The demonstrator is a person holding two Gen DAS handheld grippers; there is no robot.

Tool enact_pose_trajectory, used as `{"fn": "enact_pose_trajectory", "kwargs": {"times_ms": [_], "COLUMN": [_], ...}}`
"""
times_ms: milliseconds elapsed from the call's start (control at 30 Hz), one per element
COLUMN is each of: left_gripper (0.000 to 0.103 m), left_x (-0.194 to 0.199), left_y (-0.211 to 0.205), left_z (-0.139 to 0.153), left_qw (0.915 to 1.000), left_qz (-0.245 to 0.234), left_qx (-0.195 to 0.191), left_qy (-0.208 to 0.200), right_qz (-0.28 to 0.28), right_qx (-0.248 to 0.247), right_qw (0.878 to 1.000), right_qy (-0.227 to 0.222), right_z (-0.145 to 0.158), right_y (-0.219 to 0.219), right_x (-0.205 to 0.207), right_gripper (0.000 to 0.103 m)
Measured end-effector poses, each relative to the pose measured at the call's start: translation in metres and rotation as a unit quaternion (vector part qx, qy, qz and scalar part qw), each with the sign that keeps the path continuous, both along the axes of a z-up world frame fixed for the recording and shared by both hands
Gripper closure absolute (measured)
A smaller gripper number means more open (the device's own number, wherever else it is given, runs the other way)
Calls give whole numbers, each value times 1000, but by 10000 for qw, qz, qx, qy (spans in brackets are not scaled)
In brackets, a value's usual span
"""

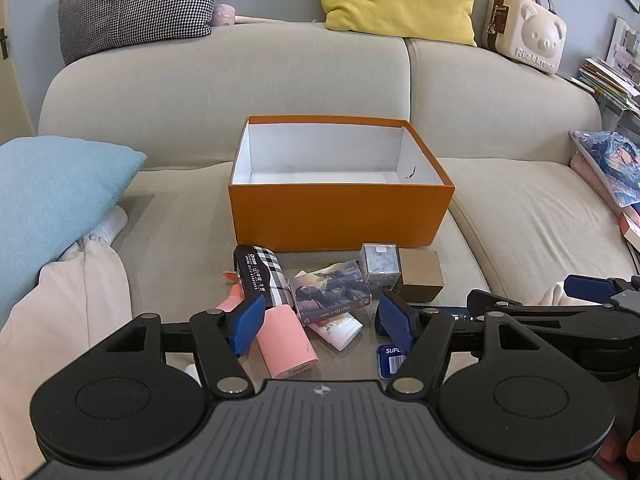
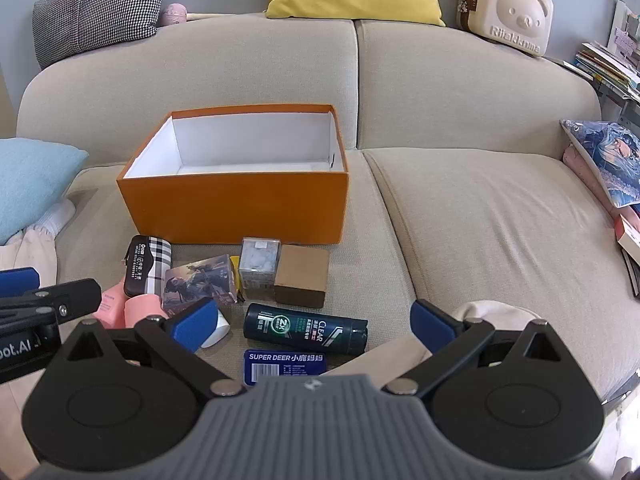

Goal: Organize rigid objects

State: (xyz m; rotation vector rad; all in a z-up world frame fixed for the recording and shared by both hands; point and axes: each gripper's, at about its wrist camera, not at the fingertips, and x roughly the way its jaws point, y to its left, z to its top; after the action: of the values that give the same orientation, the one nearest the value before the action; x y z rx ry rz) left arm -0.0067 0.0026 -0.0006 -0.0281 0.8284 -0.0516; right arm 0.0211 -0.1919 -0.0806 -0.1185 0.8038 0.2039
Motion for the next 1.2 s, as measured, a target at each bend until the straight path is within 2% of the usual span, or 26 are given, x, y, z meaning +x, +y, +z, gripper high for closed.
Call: {"fn": "enact_pose_trajectory", "kwargs": {"times_ms": [267, 333, 433, 567, 833, 1000, 1100, 1200], "left_gripper": [25, 28, 29, 29, 29, 32, 33, 38], "left_x": [0, 1, 2, 5, 15, 29, 39, 54], "left_y": [1, 3, 10, 19, 35, 45, 55, 62], "left_z": [-3, -6, -10, -17, -30, -43, -52, -64], "left_qw": [10000, 9999, 9996, 9988, 9968, 9960, 9944, 9934], "left_qz": [-26, -40, -43, -66, 27, 36, 106, 137], "left_qx": [-52, -102, -217, -366, -611, -652, -829, -848], "left_qy": [72, 109, 192, 332, 523, 612, 654, 754], "right_qz": [9, 30, 164, 397, 762, 1068, 1200, 1223], "right_qx": [-6, 0, 9, 303, 167, 131, 163, 258], "right_qw": [10000, 10000, 9998, 9984, 9969, 9940, 9916, 9894], "right_qy": [-12, -20, -150, -259, -131, 189, 453, 744], "right_z": [-1, -2, -5, -8, -21, -36, -49, -60], "right_y": [0, 0, 3, 3, 23, 36, 44, 51], "right_x": [0, 0, 0, 0, 12, 26, 40, 57], "right_gripper": [1, 1, 2, 2, 2, 22, 28, 31]}}
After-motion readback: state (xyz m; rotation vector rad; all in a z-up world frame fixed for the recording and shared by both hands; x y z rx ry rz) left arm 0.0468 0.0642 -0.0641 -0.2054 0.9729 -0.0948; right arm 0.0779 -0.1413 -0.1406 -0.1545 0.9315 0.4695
